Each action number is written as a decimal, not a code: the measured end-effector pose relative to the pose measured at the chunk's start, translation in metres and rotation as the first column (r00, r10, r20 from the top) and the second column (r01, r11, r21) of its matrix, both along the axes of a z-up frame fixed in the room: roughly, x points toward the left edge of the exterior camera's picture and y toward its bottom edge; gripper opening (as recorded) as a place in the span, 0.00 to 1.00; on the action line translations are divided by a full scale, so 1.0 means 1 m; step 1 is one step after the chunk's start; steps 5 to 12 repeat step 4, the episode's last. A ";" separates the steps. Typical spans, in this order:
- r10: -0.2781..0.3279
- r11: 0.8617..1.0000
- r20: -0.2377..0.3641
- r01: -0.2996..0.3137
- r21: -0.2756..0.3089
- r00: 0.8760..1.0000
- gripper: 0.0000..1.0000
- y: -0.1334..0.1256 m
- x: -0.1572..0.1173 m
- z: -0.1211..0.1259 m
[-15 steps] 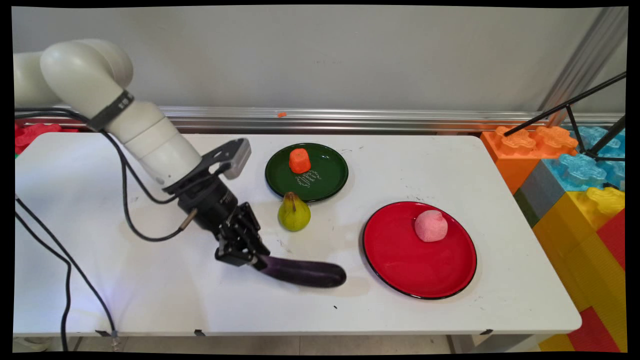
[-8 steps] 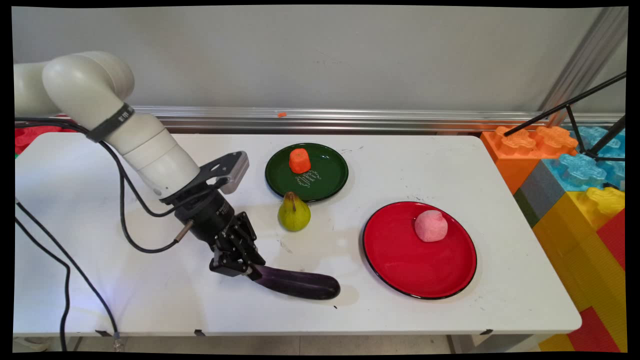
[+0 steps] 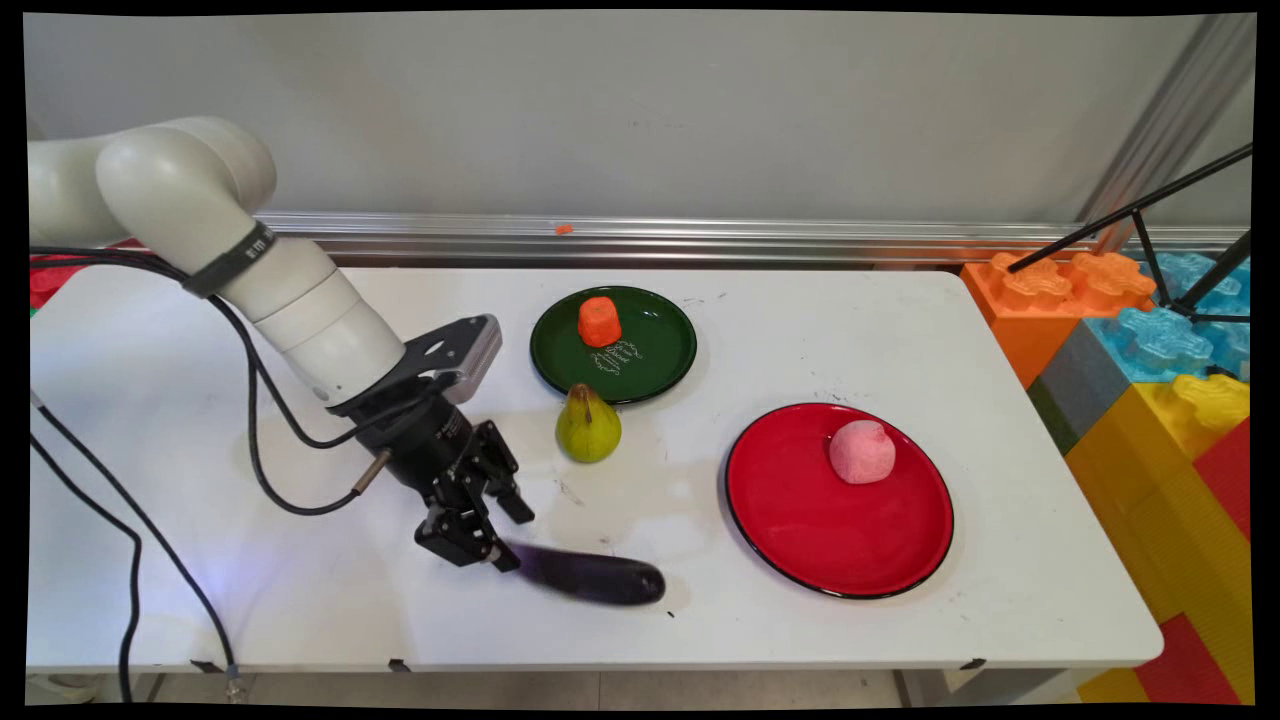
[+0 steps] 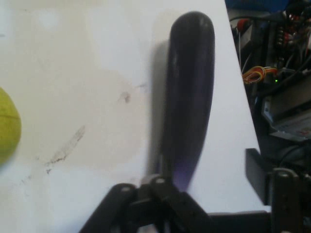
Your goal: Place the picked object on the table
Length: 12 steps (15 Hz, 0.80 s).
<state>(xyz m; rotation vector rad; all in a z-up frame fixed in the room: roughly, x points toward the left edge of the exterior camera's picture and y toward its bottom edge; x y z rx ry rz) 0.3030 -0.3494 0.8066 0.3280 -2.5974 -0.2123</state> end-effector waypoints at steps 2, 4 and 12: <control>-0.007 1.000 0.002 0.007 -0.014 1.000 1.00 -0.002 0.000 0.000; -0.011 1.000 0.001 0.011 -0.025 1.000 1.00 -0.004 -0.001 0.002; -0.011 1.000 0.001 0.011 -0.025 1.000 1.00 -0.004 -0.001 0.002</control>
